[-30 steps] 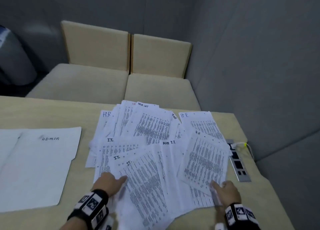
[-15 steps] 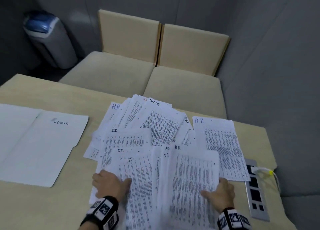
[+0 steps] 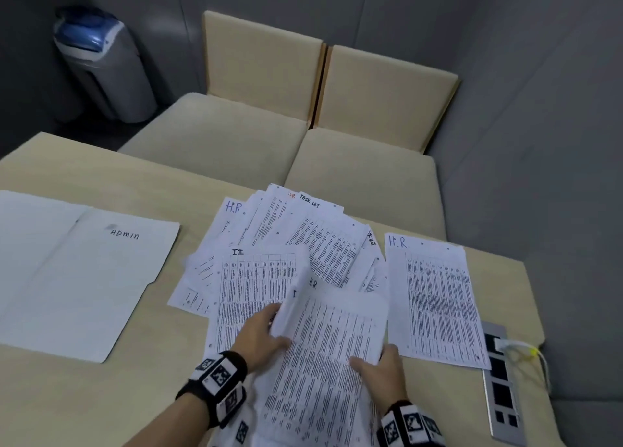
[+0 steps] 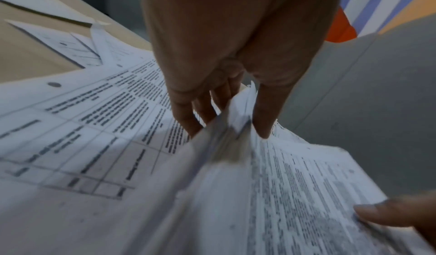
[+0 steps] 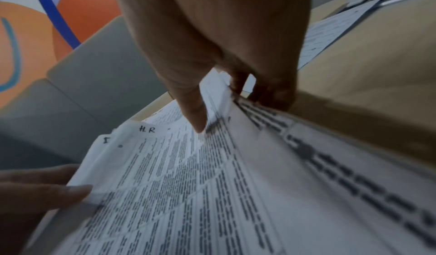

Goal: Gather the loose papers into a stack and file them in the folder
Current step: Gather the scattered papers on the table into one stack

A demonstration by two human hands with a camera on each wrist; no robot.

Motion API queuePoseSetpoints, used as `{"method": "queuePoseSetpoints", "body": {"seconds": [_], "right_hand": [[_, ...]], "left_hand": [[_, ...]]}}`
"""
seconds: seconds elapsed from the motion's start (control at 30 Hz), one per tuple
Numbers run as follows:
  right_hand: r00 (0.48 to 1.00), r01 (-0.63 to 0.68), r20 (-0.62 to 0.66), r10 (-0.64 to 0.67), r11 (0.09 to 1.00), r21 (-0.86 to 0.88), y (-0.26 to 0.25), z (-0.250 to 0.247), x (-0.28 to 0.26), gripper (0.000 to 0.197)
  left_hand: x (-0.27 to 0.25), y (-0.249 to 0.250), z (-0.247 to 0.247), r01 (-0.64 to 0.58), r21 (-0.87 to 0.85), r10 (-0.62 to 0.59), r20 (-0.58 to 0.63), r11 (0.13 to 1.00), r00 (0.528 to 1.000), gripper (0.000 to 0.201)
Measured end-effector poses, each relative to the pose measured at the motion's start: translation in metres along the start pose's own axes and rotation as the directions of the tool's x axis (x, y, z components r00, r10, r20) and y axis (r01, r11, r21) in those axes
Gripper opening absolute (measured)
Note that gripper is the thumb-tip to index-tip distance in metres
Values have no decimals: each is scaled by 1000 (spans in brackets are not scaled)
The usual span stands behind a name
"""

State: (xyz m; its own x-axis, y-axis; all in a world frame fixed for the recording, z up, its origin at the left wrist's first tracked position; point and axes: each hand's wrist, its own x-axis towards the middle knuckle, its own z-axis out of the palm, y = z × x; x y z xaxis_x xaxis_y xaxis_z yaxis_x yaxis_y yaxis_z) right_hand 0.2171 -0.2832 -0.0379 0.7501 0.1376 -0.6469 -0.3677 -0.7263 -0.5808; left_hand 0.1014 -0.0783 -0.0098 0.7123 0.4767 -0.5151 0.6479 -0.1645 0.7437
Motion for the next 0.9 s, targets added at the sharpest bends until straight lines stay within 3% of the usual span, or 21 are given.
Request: {"method": "queuePoseSetpoints", "body": {"seconds": [0.1,0.17,0.23,0.3,0.37,0.4,0.43,0.5,0.6,0.67,0.73,0.77,0.83,0.87,0.9], "right_hand": [[993,7,111,-30,980,200,-6,-10,-3,50],[991,30,117,-64,962,272,-16,-26,-1,35],[996,51,47,-72,936,349,-27,-55,12,20],[994,103,-70,-84,931,351,-42,-94,29,17],[982,131,-168,-88,953,271,-52,-131,54,17],[976,131,-202,-84,963,234,-53,-148,72,20],[972,107,-226,-61,975,197,-50,-159,91,27],[973,40,-229,-18,995,92,-40,-174,126,37],[964,-38,-265,17,996,-75,-19,-181,176,40],[951,-82,-309,14,974,-210,-26,-177,179,43],[948,-57,-317,-35,959,-277,-40,-170,170,47],[946,-23,-317,-69,960,-278,-50,-167,161,44],[929,12,-351,-115,960,-281,-66,-164,144,36],[921,41,-360,-150,955,-294,-71,-165,139,35],[918,71,-356,-173,956,-283,-79,-166,131,38]], "left_hand": [[2,5,-5,23,-195,-11,60,981,998,50],[8,14,-10,-2,-333,12,30,943,999,47],[21,18,-21,-43,-408,1,-103,912,995,50],[38,14,-38,-23,-251,-55,-300,968,952,58],[54,4,-56,184,7,-160,-466,983,870,73],[59,1,-63,327,95,-236,-509,940,828,85],[62,0,-68,448,144,-316,-523,882,791,96],[67,0,-72,552,156,-412,-508,819,756,108],[80,0,-68,530,69,-437,-483,845,759,104],[87,3,-68,501,73,-411,-477,863,777,81],[90,10,-73,470,284,-299,-482,836,823,41],[90,16,-76,459,440,-229,-481,772,846,30],[92,31,-85,416,634,-114,-460,652,881,28],[95,38,-90,369,656,-67,-437,659,897,27],[99,42,-96,292,631,-23,-398,719,917,23]]}}
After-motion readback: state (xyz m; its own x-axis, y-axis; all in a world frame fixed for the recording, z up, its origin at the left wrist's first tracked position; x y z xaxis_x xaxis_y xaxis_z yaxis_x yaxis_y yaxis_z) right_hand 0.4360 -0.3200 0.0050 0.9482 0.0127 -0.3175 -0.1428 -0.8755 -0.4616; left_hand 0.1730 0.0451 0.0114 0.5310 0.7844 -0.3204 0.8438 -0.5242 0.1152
